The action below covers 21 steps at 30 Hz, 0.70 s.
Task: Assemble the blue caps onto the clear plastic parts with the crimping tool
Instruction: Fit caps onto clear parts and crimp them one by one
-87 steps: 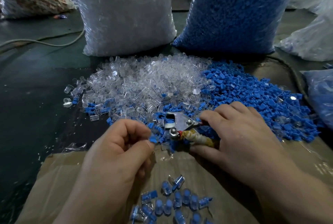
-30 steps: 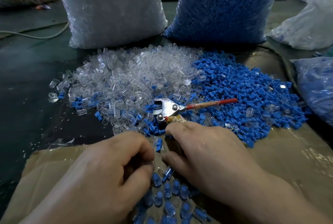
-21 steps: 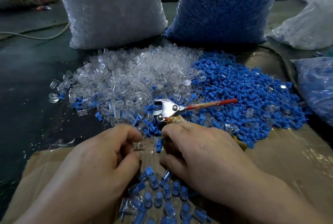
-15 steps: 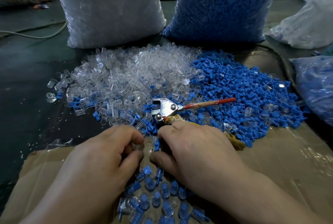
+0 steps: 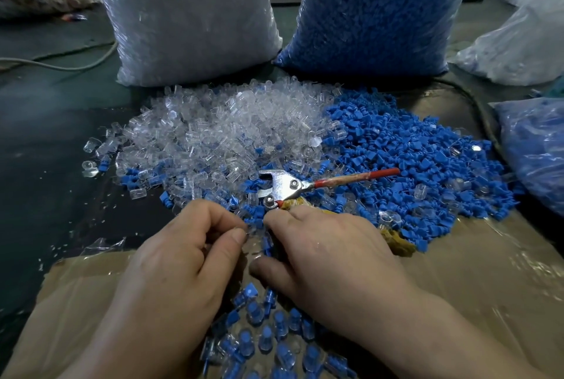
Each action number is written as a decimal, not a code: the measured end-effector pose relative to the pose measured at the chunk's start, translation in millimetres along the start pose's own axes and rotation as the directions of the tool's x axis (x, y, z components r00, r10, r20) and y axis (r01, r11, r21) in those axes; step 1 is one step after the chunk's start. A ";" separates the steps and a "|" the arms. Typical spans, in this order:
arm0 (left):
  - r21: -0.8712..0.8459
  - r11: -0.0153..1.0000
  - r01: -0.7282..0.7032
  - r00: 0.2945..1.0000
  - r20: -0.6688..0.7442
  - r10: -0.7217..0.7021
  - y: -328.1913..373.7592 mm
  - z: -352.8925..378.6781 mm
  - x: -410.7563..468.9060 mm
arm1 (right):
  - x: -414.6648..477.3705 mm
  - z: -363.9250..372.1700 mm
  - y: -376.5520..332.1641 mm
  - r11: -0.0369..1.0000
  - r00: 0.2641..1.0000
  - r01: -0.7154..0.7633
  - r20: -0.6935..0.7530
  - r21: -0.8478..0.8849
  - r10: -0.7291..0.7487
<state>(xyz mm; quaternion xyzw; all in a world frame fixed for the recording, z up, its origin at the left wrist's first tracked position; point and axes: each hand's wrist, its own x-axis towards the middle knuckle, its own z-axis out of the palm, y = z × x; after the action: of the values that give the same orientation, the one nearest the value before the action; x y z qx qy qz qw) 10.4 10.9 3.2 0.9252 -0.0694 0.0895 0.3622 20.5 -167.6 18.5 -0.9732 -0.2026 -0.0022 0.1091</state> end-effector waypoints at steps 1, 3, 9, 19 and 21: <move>-0.015 1.000 0.005 1.000 0.007 -0.005 0.5 0.3 -0.2 | 1.3 -0.1 -1.2 1.000 1.000 -0.005 0.007 -0.020 0.005; -0.064 0.998 0.023 0.999 0.023 -0.021 1.2 1.0 -0.5 | 3.1 1.5 -2.2 0.999 1.000 -0.014 0.008 -0.030 0.014; -0.240 0.965 0.102 0.991 -0.065 -0.121 -5.9 8.2 1.7 | 1.4 2.3 -1.3 1.000 1.000 -0.018 -0.010 -0.017 0.017; -0.589 0.771 0.242 0.966 0.075 -0.246 -11.7 15.0 2.0 | -7.3 -5.1 -2.1 0.958 0.988 0.006 -0.148 0.288 0.039; -0.621 0.743 0.250 0.962 0.077 -0.260 -12.8 16.2 3.0 | -8.4 -5.4 -3.2 0.959 0.986 0.020 -0.166 0.284 0.028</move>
<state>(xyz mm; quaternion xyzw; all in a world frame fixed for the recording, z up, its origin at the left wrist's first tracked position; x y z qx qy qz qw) 17.7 8.9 -16.3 0.7525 0.0347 0.0179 0.6574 11.8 -169.2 24.1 -0.9441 -0.1888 -0.0549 0.2645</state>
